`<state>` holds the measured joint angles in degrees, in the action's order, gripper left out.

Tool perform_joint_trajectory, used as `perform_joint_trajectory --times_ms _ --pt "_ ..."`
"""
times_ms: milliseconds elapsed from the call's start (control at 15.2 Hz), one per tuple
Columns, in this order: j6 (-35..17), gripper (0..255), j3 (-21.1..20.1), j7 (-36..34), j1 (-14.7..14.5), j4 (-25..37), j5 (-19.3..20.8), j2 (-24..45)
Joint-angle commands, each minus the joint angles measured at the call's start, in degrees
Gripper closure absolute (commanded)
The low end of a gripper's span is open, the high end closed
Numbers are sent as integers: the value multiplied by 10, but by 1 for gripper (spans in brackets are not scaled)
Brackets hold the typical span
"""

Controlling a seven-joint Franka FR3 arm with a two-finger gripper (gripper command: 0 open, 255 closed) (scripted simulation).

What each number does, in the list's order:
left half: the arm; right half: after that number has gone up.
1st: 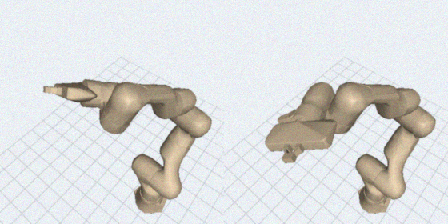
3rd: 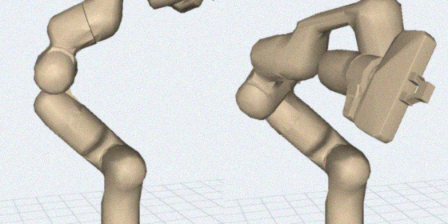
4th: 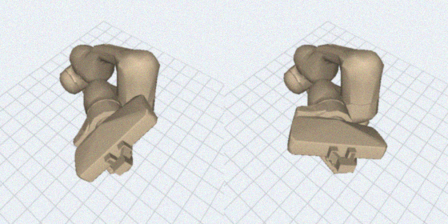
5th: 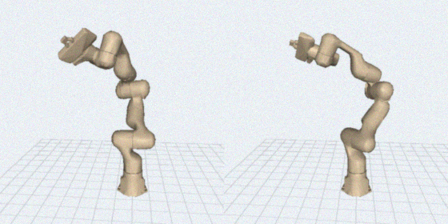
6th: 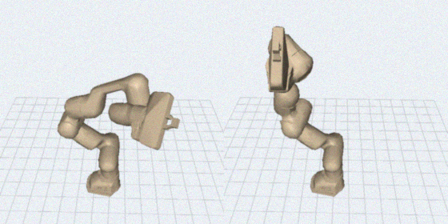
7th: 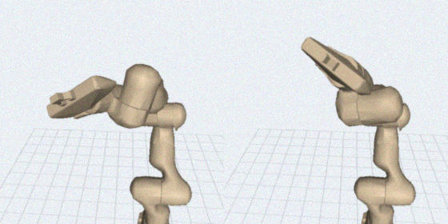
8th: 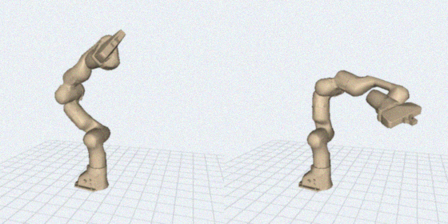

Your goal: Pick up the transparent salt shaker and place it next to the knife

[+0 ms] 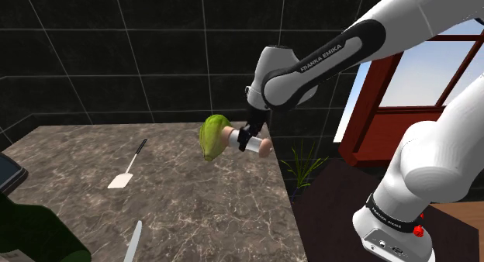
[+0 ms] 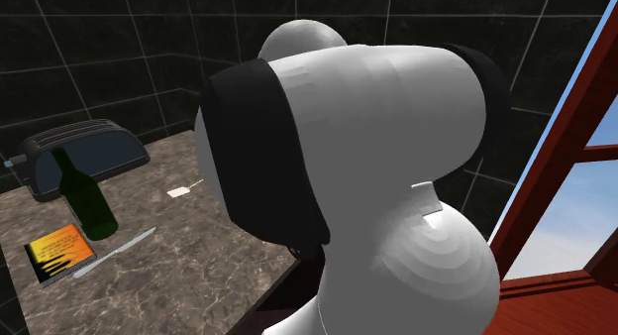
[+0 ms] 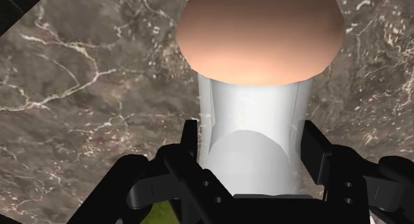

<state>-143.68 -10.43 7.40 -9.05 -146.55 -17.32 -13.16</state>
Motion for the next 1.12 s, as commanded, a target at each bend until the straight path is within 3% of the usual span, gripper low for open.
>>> perform_joint_trajectory --times_ms 0,396,1056 --pt "18 255 1 -4 1 7 4 -11" --pt "69 255 3 -14 5 29 12 -40" --pt "59 255 -84 -179 -27 181 77 101"
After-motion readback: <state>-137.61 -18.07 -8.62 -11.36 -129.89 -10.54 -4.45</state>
